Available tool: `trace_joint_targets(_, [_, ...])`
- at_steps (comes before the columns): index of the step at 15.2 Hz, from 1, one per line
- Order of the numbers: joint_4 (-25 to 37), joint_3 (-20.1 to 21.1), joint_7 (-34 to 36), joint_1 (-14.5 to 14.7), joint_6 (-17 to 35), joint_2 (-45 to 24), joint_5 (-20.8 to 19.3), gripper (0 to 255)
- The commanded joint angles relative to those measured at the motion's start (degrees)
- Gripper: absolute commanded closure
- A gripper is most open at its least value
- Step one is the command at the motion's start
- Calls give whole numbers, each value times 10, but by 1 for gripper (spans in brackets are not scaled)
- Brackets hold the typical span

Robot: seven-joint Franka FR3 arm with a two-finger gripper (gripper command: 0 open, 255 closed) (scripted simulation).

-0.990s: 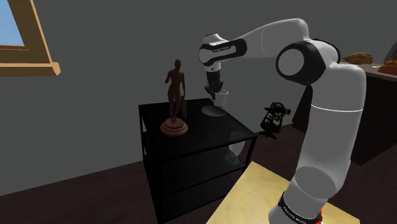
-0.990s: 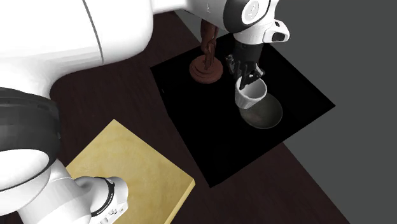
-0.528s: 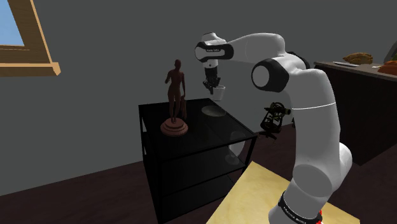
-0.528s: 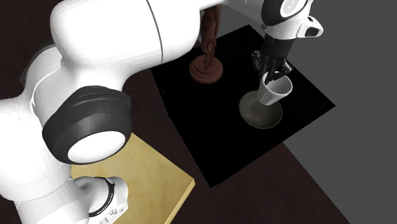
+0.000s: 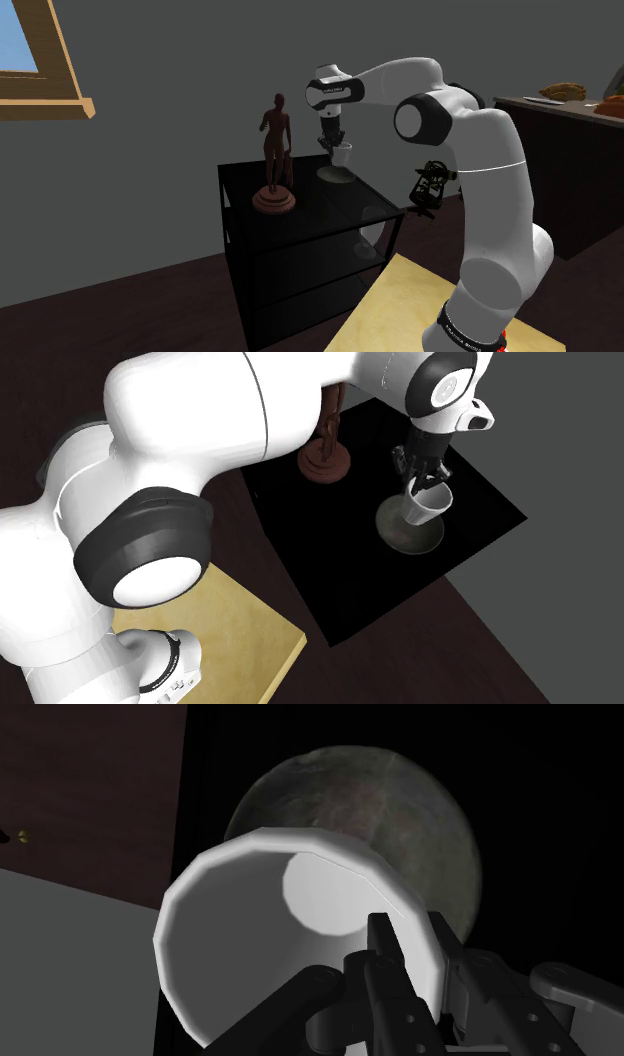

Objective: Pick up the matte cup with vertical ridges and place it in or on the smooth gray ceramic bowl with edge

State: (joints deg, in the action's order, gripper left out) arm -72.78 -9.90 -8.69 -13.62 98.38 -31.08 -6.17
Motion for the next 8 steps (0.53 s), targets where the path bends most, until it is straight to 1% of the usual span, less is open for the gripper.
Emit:
trace_joint_targets(1, [-13,0,2,0,14,-1,0,255])
trace_joint_targets(8, [-52,1,9,1,60,-8,-1,255])
